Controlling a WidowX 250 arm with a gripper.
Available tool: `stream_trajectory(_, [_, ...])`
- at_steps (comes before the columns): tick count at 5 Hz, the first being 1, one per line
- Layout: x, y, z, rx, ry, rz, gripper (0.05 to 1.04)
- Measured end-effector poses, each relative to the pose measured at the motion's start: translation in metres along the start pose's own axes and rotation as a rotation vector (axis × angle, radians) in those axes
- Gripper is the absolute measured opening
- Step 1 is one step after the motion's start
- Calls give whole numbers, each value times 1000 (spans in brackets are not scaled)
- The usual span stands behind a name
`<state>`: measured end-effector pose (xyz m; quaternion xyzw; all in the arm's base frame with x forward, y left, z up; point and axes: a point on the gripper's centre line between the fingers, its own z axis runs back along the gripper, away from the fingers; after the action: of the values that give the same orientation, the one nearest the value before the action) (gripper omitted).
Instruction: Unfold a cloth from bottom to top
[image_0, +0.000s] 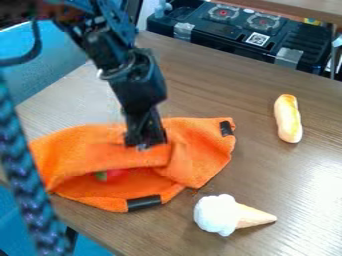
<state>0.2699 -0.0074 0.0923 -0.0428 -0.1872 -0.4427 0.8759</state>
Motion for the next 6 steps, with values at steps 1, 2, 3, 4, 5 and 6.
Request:
stream_trajectory(1, [0, 33, -17, -14, 72, 108, 69])
stream_trajectory(2, [-3, 61, -20, 5, 122, 184, 69])
stream_trajectory(3, [-6, 86, -19, 18, 137, 267, 68])
stream_trajectory(4, [-8, 106, -20, 27, 140, 324, 68])
stream_trajectory(5, [-7, 136, -22, 40, 142, 397, 68])
stream_trajectory(6, [-12, 160, -23, 54, 153, 467, 68])
